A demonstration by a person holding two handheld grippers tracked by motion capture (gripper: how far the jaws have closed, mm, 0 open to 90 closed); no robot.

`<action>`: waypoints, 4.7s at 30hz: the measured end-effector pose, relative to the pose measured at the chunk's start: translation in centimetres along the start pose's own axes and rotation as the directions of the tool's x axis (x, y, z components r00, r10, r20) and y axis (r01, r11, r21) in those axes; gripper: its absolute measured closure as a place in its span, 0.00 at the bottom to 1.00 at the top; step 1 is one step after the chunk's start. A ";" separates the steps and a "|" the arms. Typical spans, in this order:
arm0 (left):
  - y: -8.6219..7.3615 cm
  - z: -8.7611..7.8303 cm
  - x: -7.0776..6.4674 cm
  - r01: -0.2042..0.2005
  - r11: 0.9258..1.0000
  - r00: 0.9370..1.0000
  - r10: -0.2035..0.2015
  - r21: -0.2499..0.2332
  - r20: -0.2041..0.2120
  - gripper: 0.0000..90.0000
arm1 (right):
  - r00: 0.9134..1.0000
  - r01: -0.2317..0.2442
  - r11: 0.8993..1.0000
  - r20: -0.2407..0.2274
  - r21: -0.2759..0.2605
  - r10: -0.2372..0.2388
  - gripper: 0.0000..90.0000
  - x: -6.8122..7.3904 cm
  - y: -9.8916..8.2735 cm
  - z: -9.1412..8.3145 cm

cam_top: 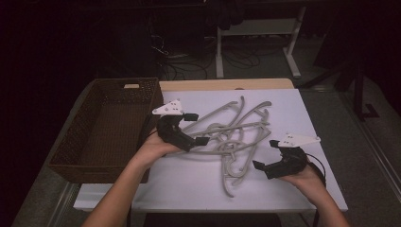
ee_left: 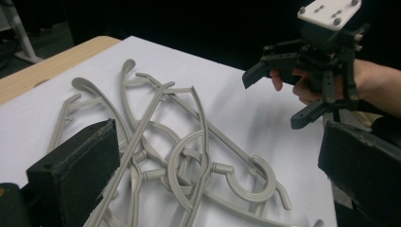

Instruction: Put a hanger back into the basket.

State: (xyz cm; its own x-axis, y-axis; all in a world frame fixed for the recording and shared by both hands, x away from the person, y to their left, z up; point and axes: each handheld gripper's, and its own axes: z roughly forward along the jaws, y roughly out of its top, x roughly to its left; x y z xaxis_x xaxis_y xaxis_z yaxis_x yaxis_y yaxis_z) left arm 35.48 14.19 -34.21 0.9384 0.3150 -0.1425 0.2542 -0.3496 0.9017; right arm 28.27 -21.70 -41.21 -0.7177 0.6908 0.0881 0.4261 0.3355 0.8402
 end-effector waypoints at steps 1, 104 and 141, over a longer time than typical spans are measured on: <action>-0.1 0.7 0.2 0.005 1.000 1.000 -0.005 0.012 0.002 0.00 | 1.000 -0.001 1.000 -0.001 0.001 0.001 0.00 0.0 0.0 0.0; -6.0 9.1 0.6 -0.207 0.828 0.976 0.208 0.521 0.057 0.89 | 1.000 -0.006 1.000 -0.005 -0.002 0.006 0.00 -0.4 -0.2 -0.3; 5.6 -1.0 0.0 -0.006 0.925 0.996 0.037 0.380 -0.076 0.90 | 1.000 -0.007 1.000 -0.012 -0.019 0.007 0.00 -0.5 0.0 -0.3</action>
State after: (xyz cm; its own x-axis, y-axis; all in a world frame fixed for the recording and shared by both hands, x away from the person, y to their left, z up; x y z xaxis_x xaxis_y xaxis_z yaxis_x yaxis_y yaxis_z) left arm 36.64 13.09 -28.80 0.9268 0.3676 -0.0773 0.3186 -0.6605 0.6799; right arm 28.46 -22.27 -41.07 -0.7215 0.6851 0.1002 0.4207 0.3188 0.8494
